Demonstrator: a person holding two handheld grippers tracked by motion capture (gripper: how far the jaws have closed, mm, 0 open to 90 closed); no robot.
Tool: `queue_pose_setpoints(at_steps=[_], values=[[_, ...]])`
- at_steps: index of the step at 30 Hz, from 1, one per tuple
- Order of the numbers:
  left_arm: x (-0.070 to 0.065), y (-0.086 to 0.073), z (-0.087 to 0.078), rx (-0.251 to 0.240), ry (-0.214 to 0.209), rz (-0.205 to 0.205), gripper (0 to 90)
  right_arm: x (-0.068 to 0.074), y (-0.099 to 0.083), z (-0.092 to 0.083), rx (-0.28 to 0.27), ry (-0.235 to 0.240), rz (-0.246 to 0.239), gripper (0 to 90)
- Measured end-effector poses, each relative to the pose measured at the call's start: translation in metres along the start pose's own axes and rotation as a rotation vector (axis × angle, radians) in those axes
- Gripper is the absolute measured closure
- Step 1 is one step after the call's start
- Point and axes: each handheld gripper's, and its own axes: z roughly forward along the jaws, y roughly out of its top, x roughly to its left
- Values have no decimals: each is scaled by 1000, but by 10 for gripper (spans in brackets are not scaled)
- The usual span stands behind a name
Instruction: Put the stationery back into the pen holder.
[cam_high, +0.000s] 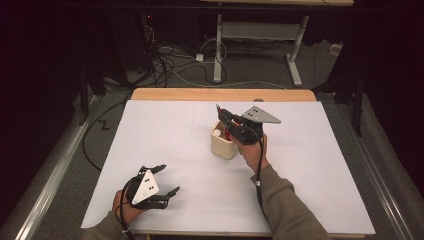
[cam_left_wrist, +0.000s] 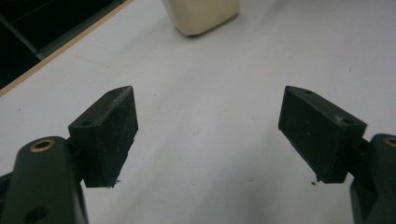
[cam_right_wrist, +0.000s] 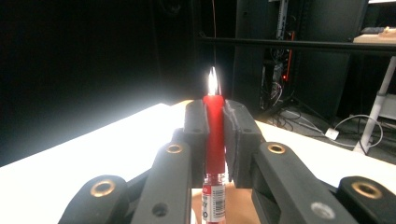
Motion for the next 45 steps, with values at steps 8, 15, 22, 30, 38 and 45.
queue_pose_setpoints(at_steps=[8, 15, 22, 30, 38, 45], values=[[-1, 1, 0, 1, 3, 5, 195, 1, -6, -7, 21, -11, -37, 804], [-1, 1, 1, 3, 2, 16, 195, 0, -10, -12, 45, -20, -52, 803], [-2, 2, 2, 8, 2, 26, 195, -1, -15, -17, 73, -30, -84, 803], [-3, 2, 3, 13, -1, 31, 195, -3, -20, -19, 94, -35, -93, 800], [-3, 2, 3, 18, 2, 32, 196, -2, -22, -22, 108, -44, -102, 797], [-3, 3, 4, 19, 1, 35, 196, -1, -23, -26, 116, -46, -122, 793]])
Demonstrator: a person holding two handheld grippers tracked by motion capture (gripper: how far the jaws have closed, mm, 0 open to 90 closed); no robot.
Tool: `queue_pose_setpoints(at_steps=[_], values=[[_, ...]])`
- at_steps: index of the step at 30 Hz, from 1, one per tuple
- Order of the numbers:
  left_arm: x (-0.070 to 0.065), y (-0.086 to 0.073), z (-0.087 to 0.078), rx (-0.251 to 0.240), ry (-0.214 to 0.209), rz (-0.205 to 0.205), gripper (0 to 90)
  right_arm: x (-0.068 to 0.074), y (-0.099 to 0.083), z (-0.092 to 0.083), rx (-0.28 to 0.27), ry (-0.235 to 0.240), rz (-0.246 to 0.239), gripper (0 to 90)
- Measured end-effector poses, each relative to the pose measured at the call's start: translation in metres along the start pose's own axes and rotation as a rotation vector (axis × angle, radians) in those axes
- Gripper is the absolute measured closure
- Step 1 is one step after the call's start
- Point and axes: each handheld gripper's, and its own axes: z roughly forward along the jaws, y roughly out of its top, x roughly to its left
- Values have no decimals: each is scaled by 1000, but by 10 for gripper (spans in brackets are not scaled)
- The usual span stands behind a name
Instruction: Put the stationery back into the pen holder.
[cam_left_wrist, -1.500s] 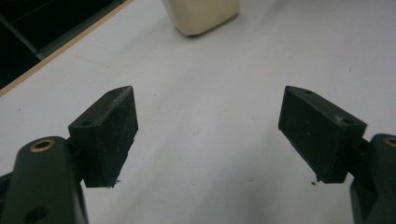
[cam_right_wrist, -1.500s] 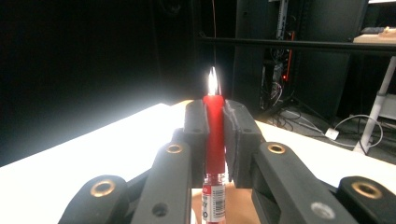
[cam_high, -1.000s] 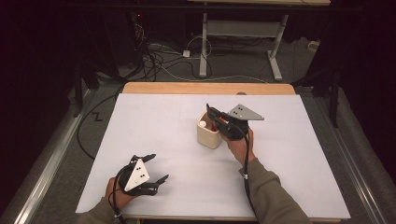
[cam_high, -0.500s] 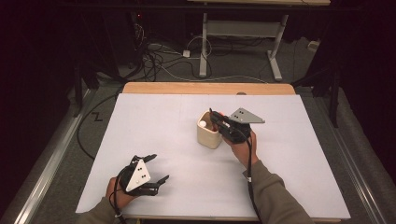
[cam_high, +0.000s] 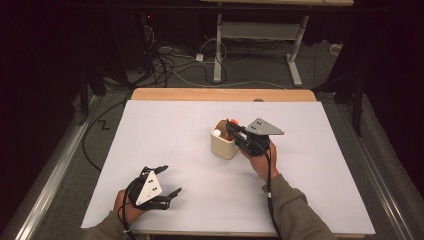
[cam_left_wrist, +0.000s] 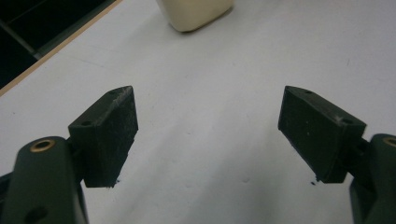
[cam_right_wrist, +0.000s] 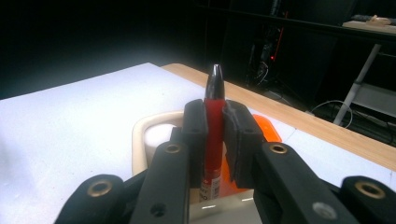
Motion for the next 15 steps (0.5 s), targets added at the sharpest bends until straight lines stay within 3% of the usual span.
queue_pose_setpoints(at_steps=[15], values=[[0, 1, 0, 6, 3, 3, 197, -2, -2, -7, 15, -10, -12, 756]])
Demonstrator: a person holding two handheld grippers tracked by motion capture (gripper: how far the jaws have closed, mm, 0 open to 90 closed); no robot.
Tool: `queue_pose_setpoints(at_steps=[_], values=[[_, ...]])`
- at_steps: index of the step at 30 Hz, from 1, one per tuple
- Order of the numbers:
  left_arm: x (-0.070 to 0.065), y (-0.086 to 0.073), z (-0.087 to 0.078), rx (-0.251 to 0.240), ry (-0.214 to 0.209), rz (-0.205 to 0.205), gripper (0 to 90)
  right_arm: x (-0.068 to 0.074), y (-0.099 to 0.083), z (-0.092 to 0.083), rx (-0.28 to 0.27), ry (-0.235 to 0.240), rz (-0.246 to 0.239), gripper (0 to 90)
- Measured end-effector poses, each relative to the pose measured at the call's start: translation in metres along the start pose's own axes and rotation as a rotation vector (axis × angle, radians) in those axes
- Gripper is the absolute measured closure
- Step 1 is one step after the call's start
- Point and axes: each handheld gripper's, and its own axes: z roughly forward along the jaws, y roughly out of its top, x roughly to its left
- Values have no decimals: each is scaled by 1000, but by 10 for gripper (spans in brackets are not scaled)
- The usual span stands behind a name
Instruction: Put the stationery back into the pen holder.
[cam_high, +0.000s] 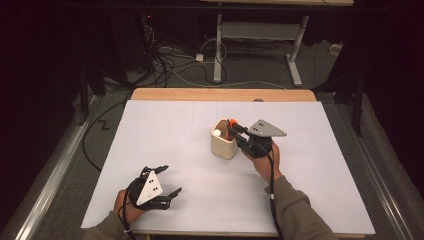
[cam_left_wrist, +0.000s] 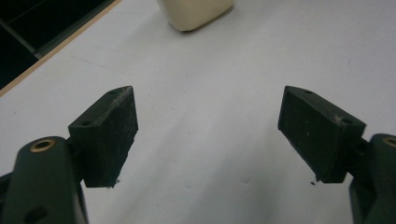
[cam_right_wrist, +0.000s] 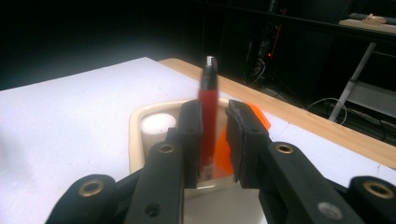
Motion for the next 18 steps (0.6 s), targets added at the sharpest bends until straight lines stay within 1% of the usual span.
queue_pose_setpoints(at_steps=[2, 11, 14, 16, 18], values=[[0, 0, 0, 1, 0, 1, 197, 0, 0, -1, 7, -6, -3, 741], [0, 0, 0, 1, -2, 0, 197, 0, 0, -3, 5, -13, -4, 698], [0, 0, 0, 0, -3, 1, 197, 0, 1, -5, 0, -20, -15, 655], [0, 0, 0, 2, -1, 3, 197, 0, 2, -7, -6, -26, -25, 652], [0, 0, 1, 3, -4, 5, 197, 1, 3, -10, -13, -38, -26, 615]])
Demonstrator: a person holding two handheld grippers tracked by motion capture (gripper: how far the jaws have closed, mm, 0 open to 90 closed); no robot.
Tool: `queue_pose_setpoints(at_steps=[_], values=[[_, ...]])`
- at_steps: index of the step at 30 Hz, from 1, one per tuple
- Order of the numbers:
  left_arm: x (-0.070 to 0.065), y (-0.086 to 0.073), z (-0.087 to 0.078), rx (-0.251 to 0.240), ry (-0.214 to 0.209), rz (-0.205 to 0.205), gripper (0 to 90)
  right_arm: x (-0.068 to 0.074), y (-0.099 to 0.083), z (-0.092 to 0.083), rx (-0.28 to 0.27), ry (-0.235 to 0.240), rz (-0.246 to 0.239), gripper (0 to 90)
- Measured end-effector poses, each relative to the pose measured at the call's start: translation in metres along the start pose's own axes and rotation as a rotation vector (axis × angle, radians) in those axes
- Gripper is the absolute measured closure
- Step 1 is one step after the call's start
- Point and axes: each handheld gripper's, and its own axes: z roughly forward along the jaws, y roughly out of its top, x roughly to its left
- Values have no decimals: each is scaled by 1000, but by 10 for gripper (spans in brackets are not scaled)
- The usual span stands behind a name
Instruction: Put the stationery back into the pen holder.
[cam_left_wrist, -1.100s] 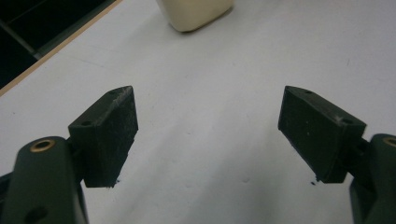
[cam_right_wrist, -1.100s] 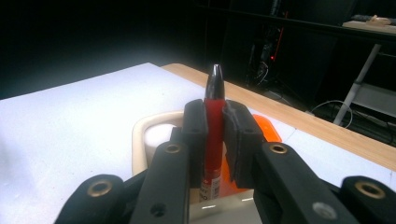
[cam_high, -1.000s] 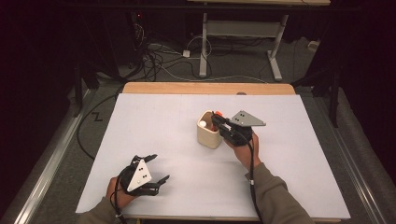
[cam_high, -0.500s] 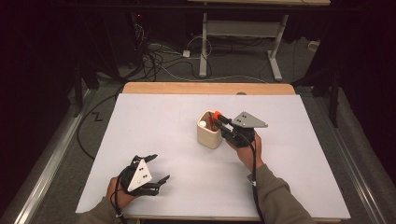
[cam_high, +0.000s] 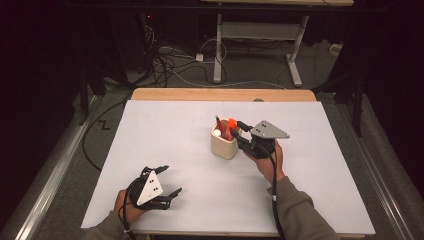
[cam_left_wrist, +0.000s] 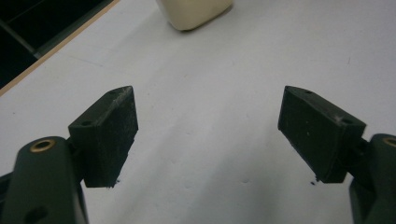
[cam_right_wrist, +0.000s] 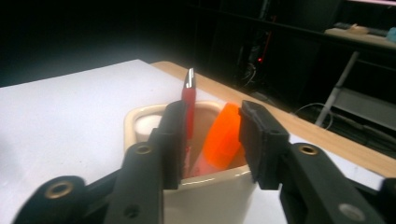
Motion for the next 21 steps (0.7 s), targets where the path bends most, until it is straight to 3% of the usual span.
queue_pose_setpoints(at_steps=[6, 17, 21], values=[[0, 0, 0, -1, 1, -1, 197, -3, 3, -6, -10, -26, -17, 536], [-1, 0, 1, 4, -11, -9, 198, -13, 3, -9, -2, -100, 9, 299], [-1, 0, 0, 3, -11, -10, 197, -14, 3, -9, -9, -106, 18, 260]])
